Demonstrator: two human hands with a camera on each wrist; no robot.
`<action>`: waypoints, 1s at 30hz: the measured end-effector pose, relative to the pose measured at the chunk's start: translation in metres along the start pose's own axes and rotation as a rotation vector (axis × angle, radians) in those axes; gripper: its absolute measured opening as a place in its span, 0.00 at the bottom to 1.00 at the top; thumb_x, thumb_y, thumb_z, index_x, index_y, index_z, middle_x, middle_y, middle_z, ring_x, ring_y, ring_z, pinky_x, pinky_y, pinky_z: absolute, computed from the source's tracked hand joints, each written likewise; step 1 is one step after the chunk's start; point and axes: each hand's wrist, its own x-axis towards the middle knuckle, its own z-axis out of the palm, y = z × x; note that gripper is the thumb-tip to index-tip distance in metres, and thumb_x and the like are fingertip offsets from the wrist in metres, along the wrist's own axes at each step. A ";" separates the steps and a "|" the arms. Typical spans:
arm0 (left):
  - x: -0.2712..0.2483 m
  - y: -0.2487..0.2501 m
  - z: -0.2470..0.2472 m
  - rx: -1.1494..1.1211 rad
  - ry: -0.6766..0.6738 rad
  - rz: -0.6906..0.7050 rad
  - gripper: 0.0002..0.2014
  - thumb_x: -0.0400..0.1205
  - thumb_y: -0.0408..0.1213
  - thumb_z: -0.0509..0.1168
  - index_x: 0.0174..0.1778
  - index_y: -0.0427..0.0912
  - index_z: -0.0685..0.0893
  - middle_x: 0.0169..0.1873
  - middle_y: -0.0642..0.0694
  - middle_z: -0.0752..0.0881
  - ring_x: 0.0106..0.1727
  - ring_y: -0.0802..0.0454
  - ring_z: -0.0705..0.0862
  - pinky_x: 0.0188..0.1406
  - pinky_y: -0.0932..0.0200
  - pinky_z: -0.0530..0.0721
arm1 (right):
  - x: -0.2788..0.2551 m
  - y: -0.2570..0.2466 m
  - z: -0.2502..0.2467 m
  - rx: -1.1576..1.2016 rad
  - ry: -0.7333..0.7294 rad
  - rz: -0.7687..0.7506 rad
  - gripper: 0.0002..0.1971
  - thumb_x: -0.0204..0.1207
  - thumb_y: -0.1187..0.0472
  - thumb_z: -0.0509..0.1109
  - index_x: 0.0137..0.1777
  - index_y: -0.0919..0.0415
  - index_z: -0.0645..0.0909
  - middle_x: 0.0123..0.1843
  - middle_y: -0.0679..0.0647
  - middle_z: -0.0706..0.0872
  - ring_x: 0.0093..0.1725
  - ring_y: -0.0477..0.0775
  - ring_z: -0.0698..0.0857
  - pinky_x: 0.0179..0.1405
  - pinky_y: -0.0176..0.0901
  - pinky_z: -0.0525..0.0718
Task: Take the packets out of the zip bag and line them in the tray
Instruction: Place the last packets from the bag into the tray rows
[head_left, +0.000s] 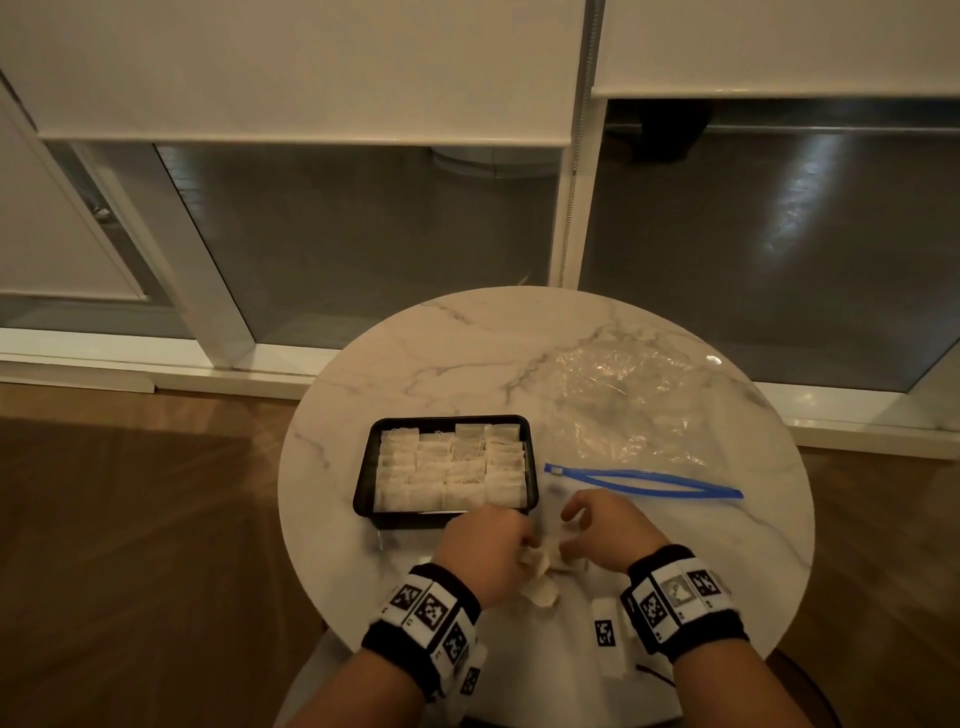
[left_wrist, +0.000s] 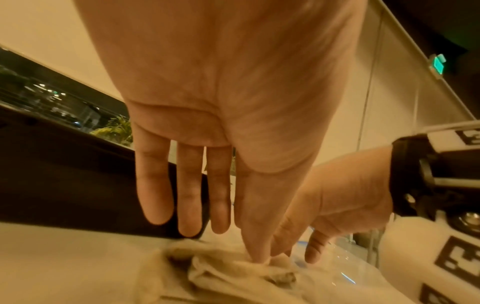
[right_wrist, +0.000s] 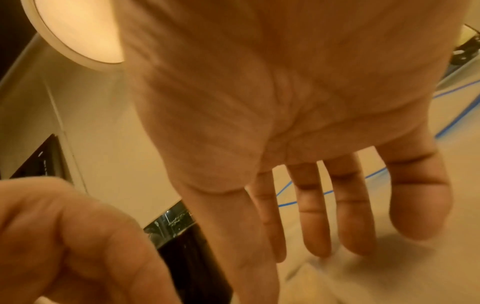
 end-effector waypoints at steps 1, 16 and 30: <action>0.002 0.003 0.002 0.023 -0.012 0.005 0.12 0.81 0.47 0.69 0.60 0.54 0.88 0.51 0.50 0.89 0.52 0.48 0.87 0.51 0.52 0.85 | 0.000 0.000 0.002 -0.030 0.011 0.001 0.23 0.68 0.59 0.83 0.61 0.48 0.82 0.58 0.47 0.82 0.56 0.49 0.83 0.57 0.41 0.82; 0.003 -0.006 0.003 -0.070 0.093 -0.016 0.08 0.84 0.44 0.66 0.53 0.53 0.90 0.46 0.52 0.90 0.47 0.52 0.87 0.50 0.52 0.88 | 0.004 -0.009 0.030 -0.149 0.065 -0.097 0.15 0.72 0.54 0.78 0.58 0.46 0.85 0.60 0.49 0.82 0.57 0.51 0.85 0.62 0.47 0.85; -0.018 -0.075 -0.049 -0.379 0.242 -0.171 0.07 0.86 0.40 0.68 0.54 0.51 0.92 0.44 0.57 0.90 0.47 0.63 0.86 0.50 0.66 0.83 | 0.003 -0.012 0.033 -0.102 0.036 -0.162 0.19 0.74 0.48 0.70 0.65 0.47 0.80 0.61 0.52 0.82 0.61 0.56 0.83 0.62 0.48 0.83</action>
